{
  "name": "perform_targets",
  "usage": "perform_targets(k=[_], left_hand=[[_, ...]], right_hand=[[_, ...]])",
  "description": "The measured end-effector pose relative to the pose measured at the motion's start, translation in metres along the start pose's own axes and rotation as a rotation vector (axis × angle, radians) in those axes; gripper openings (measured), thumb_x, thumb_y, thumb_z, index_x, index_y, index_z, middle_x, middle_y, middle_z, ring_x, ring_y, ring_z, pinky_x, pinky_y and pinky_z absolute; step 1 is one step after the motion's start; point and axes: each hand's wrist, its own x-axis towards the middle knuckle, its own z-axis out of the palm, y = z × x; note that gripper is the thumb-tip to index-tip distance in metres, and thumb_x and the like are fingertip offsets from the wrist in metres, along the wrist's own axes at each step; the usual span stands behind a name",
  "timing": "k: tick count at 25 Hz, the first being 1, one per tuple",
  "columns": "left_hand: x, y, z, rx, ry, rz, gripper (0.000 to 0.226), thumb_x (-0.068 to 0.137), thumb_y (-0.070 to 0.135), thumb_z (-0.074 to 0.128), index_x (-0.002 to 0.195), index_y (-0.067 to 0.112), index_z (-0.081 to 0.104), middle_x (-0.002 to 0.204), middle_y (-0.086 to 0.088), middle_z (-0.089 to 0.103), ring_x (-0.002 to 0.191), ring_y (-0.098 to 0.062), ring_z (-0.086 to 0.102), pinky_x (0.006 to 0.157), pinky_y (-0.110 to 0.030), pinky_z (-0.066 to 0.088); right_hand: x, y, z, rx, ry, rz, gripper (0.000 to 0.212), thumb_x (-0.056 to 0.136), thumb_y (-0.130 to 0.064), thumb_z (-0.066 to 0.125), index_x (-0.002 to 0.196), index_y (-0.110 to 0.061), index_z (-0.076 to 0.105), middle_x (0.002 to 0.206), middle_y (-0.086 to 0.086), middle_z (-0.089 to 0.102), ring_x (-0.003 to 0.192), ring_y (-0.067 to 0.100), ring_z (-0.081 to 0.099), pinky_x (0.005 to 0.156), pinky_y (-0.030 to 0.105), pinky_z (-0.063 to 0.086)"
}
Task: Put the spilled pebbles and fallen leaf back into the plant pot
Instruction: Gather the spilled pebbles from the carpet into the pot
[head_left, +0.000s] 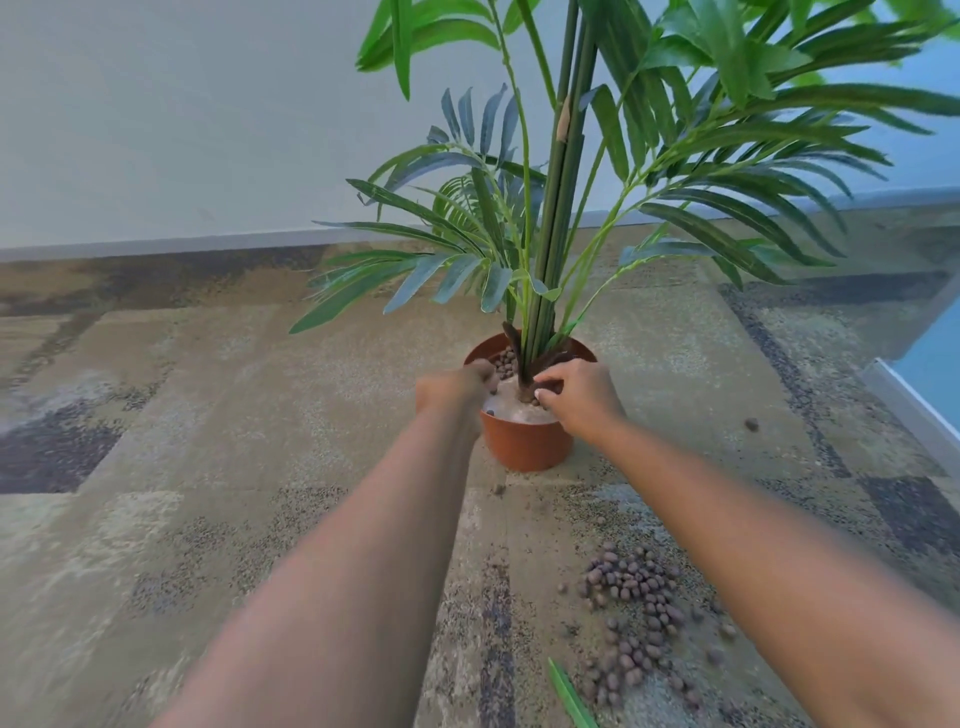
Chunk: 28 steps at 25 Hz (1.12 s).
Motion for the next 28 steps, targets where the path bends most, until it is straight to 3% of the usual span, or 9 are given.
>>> perform_targets(k=[4, 7, 10, 14, 17, 21, 23, 25, 28], left_hand=[[0.017, 0.024, 0.008, -0.006, 0.067, 0.072, 0.008, 0.082, -0.008, 0.069, 0.082, -0.008, 0.061, 0.081, -0.014, 0.057, 0.067, -0.018, 0.063, 0.043, -0.018, 0.053], [0.031, 0.022, 0.015, -0.01, 0.022, 0.04, 0.021, 0.091, -0.003, 0.059, 0.11, -0.006, 0.054, 0.106, -0.012, 0.052, 0.072, -0.017, 0.054, 0.056, -0.023, 0.059], [0.035, 0.015, 0.022, 0.062, -0.022, 0.003, 0.008, 0.093, -0.003, 0.05, 0.1, 0.0, 0.046, 0.096, -0.007, 0.047, 0.073, -0.022, 0.049, 0.079, -0.036, 0.054], [0.031, 0.003, 0.028, 0.079, -0.117, 0.024, 0.01, 0.092, -0.003, 0.049, 0.1, 0.003, 0.049, 0.099, -0.014, 0.05, 0.075, -0.028, 0.054, 0.054, -0.04, 0.058], [0.026, 0.004, 0.03, 0.0, -0.092, 0.087, 0.004, 0.091, -0.002, 0.051, 0.09, 0.002, 0.052, 0.099, -0.015, 0.052, 0.071, -0.029, 0.058, 0.069, -0.05, 0.06], [0.026, -0.009, -0.003, -0.149, 0.053, 0.34, 0.007, 0.087, 0.003, 0.061, 0.094, 0.003, 0.064, 0.097, -0.015, 0.068, 0.085, -0.024, 0.069, 0.068, -0.034, 0.062], [0.029, -0.037, -0.035, 0.149, 0.418, 0.509, 0.016, 0.091, 0.031, 0.056, 0.093, 0.015, 0.059, 0.095, -0.005, 0.066, 0.078, -0.017, 0.064, 0.064, -0.031, 0.055], [0.043, -0.072, -0.063, 0.631, 0.63, 0.57, 0.032, 0.093, 0.045, 0.046, 0.104, 0.016, 0.053, 0.104, -0.004, 0.057, 0.091, -0.019, 0.054, 0.072, -0.033, 0.046], [0.068, -0.117, -0.08, 1.197, 0.327, 0.476, 0.048, 0.097, 0.035, 0.05, 0.14, 0.015, 0.042, 0.139, -0.011, 0.044, 0.127, -0.026, 0.04, 0.101, -0.044, 0.042]], right_hand=[[-0.011, 0.01, -0.009, 0.004, 0.007, -0.039, 0.02, 0.085, -0.015, 0.07, 0.105, -0.012, 0.074, 0.104, 0.005, 0.073, 0.096, 0.016, 0.066, 0.09, 0.028, 0.053], [-0.044, 0.029, -0.026, 0.042, 0.046, -0.066, 0.02, 0.086, -0.013, 0.07, 0.106, -0.014, 0.073, 0.101, 0.002, 0.074, 0.082, 0.007, 0.065, 0.076, 0.013, 0.052], [-0.092, 0.066, -0.043, 0.059, -0.031, -0.002, 0.02, 0.087, -0.018, 0.069, 0.106, -0.018, 0.072, 0.097, -0.002, 0.074, 0.076, -0.001, 0.065, 0.061, -0.001, 0.046], [-0.15, 0.111, -0.054, 0.04, -0.116, 0.153, 0.018, 0.086, -0.017, 0.07, 0.103, -0.018, 0.074, 0.097, -0.002, 0.075, 0.079, 0.0, 0.067, 0.066, 0.003, 0.048], [-0.173, 0.129, -0.05, 0.032, -0.129, 0.229, 0.016, 0.084, -0.017, 0.072, 0.1, -0.021, 0.075, 0.097, -0.004, 0.075, 0.08, -0.001, 0.066, 0.069, 0.003, 0.046], [-0.183, 0.136, -0.042, 0.035, -0.153, 0.261, 0.02, 0.083, -0.016, 0.073, 0.097, -0.031, 0.071, 0.098, -0.007, 0.074, 0.078, -0.009, 0.063, 0.063, -0.002, 0.044], [-0.185, 0.134, -0.035, -0.013, -0.229, 0.232, 0.022, 0.085, -0.019, 0.07, 0.1, -0.036, 0.067, 0.106, -0.006, 0.072, 0.079, -0.009, 0.061, 0.07, 0.0, 0.045], [-0.184, 0.136, -0.029, -0.097, -0.301, 0.208, 0.025, 0.088, -0.023, 0.066, 0.11, -0.034, 0.065, 0.119, -0.005, 0.066, 0.094, 0.003, 0.064, 0.091, 0.014, 0.044], [-0.177, 0.138, -0.016, -0.278, -0.376, 0.139, 0.042, 0.091, -0.027, 0.062, 0.132, -0.034, 0.052, 0.143, -0.006, 0.048, 0.132, 0.015, 0.043, 0.112, 0.033, 0.027]])
